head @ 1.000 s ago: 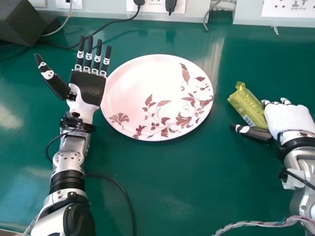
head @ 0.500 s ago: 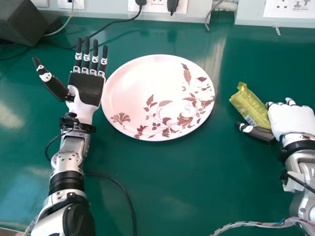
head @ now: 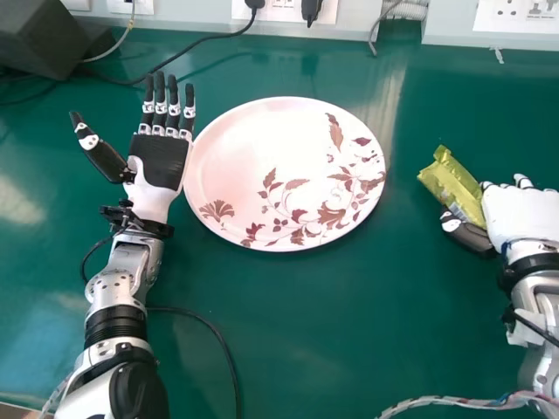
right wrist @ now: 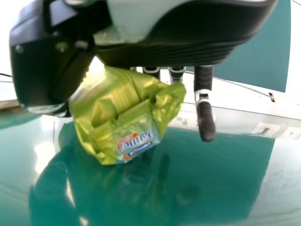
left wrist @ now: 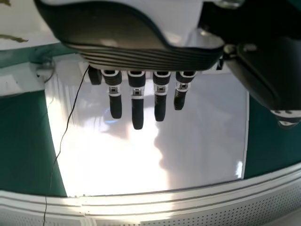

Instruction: Pick up biscuit and place it in the plate

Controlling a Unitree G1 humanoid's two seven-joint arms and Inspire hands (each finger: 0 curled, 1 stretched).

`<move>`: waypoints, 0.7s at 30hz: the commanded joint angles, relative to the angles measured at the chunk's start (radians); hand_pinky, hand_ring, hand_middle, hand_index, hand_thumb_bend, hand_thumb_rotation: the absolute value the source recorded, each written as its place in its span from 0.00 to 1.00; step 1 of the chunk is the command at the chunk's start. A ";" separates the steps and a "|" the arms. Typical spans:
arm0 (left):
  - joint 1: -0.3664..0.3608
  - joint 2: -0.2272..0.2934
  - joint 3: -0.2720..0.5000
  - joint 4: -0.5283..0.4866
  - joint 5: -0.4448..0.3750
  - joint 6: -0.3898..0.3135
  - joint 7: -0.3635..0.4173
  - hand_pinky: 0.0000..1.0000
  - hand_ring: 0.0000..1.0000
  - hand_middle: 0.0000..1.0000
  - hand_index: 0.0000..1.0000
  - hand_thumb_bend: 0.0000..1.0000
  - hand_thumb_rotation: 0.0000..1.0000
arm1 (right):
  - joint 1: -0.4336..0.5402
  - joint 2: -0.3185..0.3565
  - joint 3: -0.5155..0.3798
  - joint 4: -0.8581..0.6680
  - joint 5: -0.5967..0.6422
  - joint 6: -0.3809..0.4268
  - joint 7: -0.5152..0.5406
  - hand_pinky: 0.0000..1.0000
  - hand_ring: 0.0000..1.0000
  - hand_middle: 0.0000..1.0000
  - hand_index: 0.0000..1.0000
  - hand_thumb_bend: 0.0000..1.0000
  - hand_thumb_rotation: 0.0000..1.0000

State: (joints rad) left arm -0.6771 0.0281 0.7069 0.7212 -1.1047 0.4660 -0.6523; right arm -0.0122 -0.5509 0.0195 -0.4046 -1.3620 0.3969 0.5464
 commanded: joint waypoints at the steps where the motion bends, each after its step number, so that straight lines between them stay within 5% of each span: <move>1: -0.004 0.022 0.018 0.030 -0.013 0.014 0.005 0.87 0.83 0.92 0.99 1.00 0.40 | 0.036 0.002 -0.003 0.010 0.014 0.000 0.026 0.20 0.45 0.54 0.74 0.50 0.00; 11: -0.017 0.034 0.026 0.050 -0.008 0.020 0.015 0.89 0.83 0.91 0.99 1.00 0.39 | 0.024 0.004 -0.014 -0.016 0.025 0.001 0.035 0.14 0.38 0.49 0.67 0.50 0.00; 21: -0.019 0.044 0.008 0.055 0.013 0.017 -0.004 0.92 0.84 0.92 0.99 1.00 0.40 | 0.012 0.006 -0.036 -0.060 0.018 0.009 0.072 0.11 0.44 0.48 0.51 0.50 0.00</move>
State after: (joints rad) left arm -0.6961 0.0581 0.7231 0.7693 -1.1046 0.4867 -0.6417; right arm -0.0118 -0.5495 -0.0041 -0.4510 -1.3459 0.3974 0.6051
